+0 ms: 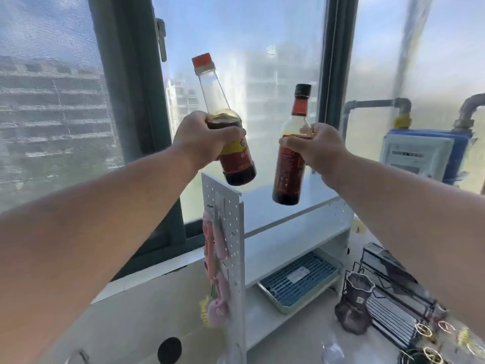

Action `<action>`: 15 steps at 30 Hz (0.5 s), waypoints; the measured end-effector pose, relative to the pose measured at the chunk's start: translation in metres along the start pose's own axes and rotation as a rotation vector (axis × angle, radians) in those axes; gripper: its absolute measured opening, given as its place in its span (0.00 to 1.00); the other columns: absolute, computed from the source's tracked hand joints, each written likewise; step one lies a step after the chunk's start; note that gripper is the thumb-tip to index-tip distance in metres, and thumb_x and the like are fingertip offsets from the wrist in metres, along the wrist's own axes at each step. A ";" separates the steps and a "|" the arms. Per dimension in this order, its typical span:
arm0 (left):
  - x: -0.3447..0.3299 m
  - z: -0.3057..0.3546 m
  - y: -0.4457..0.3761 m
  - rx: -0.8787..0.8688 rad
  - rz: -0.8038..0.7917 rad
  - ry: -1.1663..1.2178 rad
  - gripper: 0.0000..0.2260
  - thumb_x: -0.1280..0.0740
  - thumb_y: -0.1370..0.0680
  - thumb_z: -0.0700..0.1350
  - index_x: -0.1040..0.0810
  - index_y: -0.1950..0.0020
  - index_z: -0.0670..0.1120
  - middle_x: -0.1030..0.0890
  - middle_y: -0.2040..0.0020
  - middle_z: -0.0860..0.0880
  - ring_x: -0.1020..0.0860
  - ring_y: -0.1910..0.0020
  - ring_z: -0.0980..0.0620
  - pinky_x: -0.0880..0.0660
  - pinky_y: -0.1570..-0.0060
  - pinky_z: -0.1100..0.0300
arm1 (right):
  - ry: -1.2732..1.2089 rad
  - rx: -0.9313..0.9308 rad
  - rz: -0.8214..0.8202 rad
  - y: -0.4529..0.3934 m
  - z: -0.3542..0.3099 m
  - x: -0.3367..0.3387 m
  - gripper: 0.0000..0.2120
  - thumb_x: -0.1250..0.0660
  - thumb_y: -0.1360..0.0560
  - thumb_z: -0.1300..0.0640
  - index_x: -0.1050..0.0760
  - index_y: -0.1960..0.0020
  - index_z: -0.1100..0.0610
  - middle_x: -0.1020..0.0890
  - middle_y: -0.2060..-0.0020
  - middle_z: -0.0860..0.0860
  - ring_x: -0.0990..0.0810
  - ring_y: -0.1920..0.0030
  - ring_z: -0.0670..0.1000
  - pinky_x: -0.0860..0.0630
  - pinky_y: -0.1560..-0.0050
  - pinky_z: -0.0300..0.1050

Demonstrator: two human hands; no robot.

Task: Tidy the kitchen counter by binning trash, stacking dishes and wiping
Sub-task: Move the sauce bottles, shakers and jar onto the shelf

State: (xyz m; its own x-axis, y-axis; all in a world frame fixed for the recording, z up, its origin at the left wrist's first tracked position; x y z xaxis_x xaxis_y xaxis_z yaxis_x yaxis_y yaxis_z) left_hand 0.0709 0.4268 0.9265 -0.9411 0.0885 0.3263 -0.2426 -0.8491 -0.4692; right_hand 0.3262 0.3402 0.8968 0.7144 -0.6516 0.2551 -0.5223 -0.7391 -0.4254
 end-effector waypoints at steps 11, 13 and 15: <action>-0.052 -0.049 -0.081 0.036 -0.120 -0.456 0.30 0.16 0.33 0.59 0.23 0.39 0.47 0.18 0.46 0.47 0.16 0.49 0.45 0.12 0.55 0.47 | 0.039 -0.041 -0.170 -0.089 0.038 -0.075 0.33 0.16 0.31 0.50 0.27 0.32 0.55 0.19 0.40 0.53 0.19 0.41 0.54 0.21 0.47 0.48; -0.057 -0.059 -0.085 0.044 -0.158 -0.514 0.28 0.16 0.32 0.59 0.22 0.41 0.46 0.17 0.48 0.46 0.16 0.51 0.45 0.12 0.55 0.48 | 0.063 -0.036 -0.198 -0.095 0.044 -0.083 0.34 0.15 0.31 0.49 0.27 0.31 0.56 0.19 0.40 0.53 0.19 0.41 0.55 0.20 0.41 0.51; -0.060 -0.066 -0.088 0.038 -0.173 -0.565 0.27 0.17 0.31 0.59 0.22 0.43 0.47 0.17 0.50 0.47 0.16 0.53 0.48 0.13 0.53 0.49 | 0.077 -0.038 -0.209 -0.100 0.049 -0.087 0.34 0.16 0.31 0.49 0.27 0.31 0.56 0.19 0.40 0.54 0.19 0.41 0.55 0.20 0.38 0.53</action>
State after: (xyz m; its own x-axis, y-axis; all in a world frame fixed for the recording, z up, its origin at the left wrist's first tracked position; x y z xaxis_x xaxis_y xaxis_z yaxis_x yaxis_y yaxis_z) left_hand 0.1328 0.5302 0.8940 -0.6145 -0.0550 0.7870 -0.3633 -0.8658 -0.3441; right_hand 0.3385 0.4791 0.8746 0.7719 -0.4938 0.4003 -0.3852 -0.8643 -0.3234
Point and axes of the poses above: each hand's wrist, its own y-axis away from the middle knuckle, its own x-axis out of the back of the hand, z = x × y, the point moved 7 cm from there along -y, towards the middle knuckle
